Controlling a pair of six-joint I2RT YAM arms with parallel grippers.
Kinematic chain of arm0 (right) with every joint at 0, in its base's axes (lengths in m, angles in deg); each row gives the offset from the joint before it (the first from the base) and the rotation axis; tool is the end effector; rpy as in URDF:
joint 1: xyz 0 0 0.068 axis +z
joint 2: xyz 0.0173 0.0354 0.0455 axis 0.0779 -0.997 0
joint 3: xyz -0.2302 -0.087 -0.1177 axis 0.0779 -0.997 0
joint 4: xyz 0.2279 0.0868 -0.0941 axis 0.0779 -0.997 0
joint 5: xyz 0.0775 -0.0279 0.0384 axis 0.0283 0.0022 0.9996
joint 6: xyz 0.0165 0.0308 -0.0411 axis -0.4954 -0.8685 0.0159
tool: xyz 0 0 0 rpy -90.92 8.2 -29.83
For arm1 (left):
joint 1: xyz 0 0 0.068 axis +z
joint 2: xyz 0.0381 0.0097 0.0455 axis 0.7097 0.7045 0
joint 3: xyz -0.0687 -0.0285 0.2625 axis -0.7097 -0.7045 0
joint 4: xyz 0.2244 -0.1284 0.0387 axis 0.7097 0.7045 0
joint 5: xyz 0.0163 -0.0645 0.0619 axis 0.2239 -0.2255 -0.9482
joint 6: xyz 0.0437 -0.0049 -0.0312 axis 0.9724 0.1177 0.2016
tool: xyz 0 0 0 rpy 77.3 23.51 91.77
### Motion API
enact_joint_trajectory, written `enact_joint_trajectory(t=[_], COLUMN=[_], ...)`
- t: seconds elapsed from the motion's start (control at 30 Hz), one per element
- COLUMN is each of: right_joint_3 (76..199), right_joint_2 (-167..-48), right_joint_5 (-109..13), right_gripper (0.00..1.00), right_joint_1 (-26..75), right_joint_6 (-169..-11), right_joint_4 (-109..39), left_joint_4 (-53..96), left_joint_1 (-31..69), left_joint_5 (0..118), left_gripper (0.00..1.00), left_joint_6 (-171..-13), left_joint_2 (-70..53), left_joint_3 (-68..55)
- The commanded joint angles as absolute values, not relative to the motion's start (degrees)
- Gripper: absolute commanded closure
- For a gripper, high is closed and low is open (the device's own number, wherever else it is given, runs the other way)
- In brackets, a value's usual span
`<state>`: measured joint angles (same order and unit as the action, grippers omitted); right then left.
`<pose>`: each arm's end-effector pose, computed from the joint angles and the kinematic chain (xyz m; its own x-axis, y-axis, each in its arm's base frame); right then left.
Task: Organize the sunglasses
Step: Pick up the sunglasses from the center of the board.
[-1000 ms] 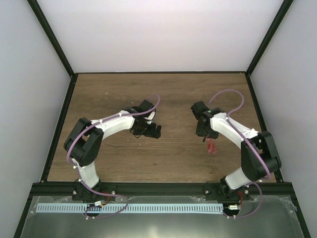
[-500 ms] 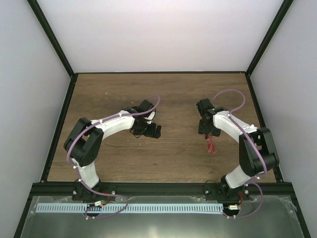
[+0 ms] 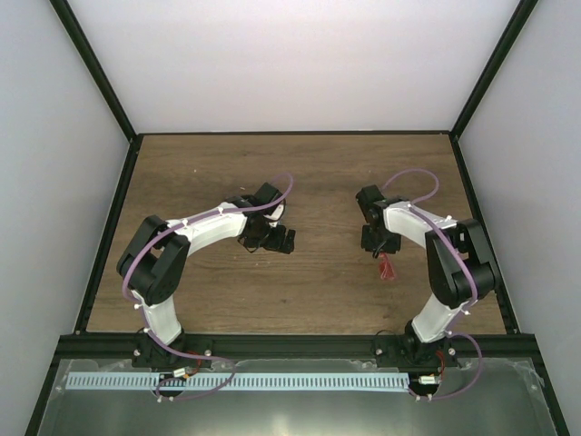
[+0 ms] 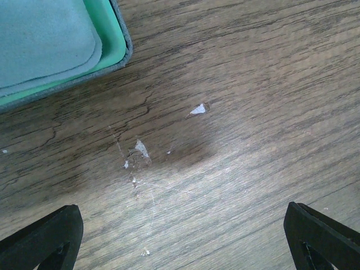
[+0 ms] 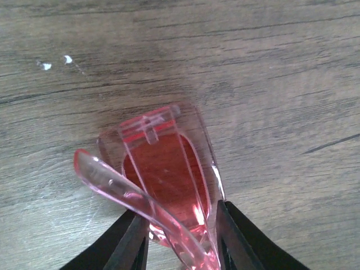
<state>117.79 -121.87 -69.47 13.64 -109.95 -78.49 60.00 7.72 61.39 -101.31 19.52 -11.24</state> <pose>0.2710 0.0798 0.1578 -0.9700 0.1439 -0.1962 0.1771 0.9704 -0.1639 0.2723 -0.2173 0.1724 -0.9349 0.2771 -0.2219 0.3326 0.9022 -0.2747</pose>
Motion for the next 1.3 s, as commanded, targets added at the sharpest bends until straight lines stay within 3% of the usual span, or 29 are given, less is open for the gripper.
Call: enact_joint_trajectory(t=[0.0,0.13,0.47,0.8,1.07,1.27], right_joint_3=[119.58,122.24,129.29,128.86,128.77,128.32], right_joint_2=[-123.13,-124.23,-128.28,-125.74,-124.95,-124.16], right_joint_5=[-71.96,-71.84,-68.84,-65.30,-61.65,-60.52], right_gripper=[0.68,0.78,0.84,0.94,0.95,0.95], right_joint_1=[12.94,12.92,12.99,12.95,13.23,13.72], right_joint_6=[-110.77,-110.74,-110.78,-111.82,-112.88,-113.33], right_joint_4=[-79.13,-79.68,-80.73,-79.58,-79.24,-78.90], left_joint_4=[59.58,59.50,59.66,59.24,59.69,61.71], left_joint_1=[8.02,8.03,8.12,8.53,12.26,20.80], left_joint_5=[61.38,61.96,61.75,58.04,55.91,50.62], left_gripper=[0.00,0.00,0.00,0.00,0.00,0.00], left_joint_6=[-101.16,-101.06,-101.06,-100.42,-99.03,-97.29], left_joint_2=[19.91,20.42,20.40,15.17,9.56,8.41], left_joint_3=[-11.66,-11.46,-11.13,-9.55,-7.30,-5.05])
